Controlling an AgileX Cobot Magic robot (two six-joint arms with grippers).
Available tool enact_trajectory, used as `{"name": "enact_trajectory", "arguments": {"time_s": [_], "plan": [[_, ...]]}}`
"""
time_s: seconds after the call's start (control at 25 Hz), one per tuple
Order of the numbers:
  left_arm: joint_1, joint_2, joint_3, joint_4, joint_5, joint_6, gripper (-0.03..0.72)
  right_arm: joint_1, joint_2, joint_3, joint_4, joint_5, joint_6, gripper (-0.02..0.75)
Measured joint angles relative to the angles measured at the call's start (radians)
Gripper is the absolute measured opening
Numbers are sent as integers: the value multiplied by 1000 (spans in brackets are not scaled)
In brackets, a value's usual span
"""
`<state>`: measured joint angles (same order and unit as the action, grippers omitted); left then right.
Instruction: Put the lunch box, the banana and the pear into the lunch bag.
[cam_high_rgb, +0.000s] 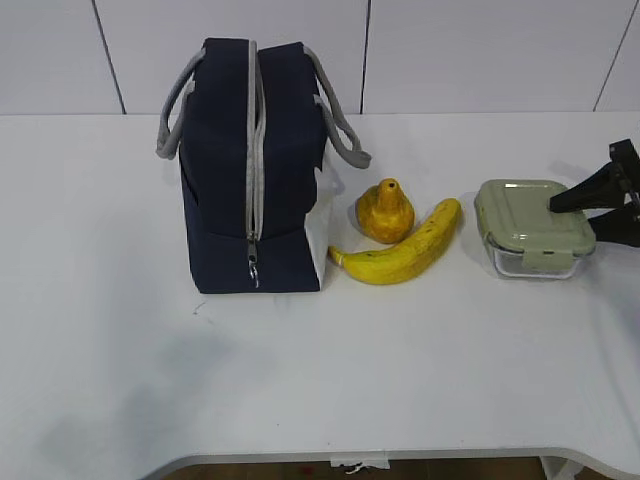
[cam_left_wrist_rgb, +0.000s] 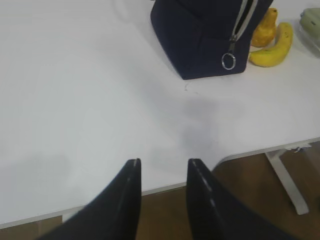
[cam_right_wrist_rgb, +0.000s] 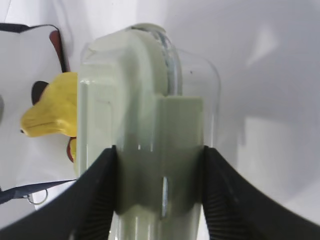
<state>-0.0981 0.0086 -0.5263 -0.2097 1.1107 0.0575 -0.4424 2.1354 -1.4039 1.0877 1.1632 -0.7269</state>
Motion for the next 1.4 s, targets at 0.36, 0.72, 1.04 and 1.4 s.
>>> {"name": "enact_trajectory", "arguments": {"time_s": [0.36, 0.72, 1.04, 1.4], "plan": [[0, 272, -88, -173, -44, 0, 241, 0, -193, 0, 19, 1, 97, 370], [0, 741, -218, -310, -175, 8, 330, 86, -271, 0, 149, 8, 117, 370], [0, 1071, -361, -454, -204, 190, 406, 248, -271, -18, 246, 8, 119, 370], [0, 1412, -640, -601, -198, 397, 429, 393, -271, -167, 263, 4, 119, 369]]}}
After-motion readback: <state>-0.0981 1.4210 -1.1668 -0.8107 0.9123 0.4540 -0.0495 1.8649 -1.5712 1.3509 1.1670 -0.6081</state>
